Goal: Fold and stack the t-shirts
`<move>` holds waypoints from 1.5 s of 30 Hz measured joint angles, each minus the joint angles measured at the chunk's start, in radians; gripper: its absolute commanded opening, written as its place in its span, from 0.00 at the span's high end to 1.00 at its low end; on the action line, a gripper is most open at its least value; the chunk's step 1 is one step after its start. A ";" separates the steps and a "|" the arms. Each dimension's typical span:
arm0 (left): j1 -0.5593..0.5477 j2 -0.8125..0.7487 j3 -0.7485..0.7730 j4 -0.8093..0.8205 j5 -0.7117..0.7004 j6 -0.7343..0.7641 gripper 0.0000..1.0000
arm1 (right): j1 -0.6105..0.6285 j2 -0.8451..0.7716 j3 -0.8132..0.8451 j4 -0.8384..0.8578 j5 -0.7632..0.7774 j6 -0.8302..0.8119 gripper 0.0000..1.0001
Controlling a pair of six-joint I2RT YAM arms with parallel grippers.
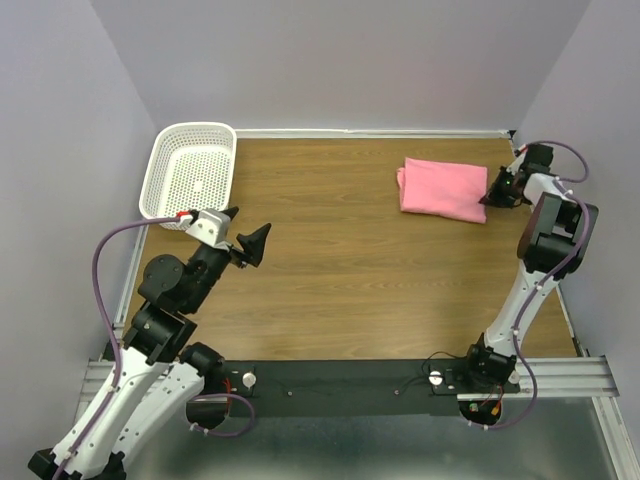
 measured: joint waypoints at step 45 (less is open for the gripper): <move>0.277 0.108 -0.082 0.007 -0.101 -0.115 0.04 | 0.140 -0.945 -0.668 0.259 0.237 -0.185 0.00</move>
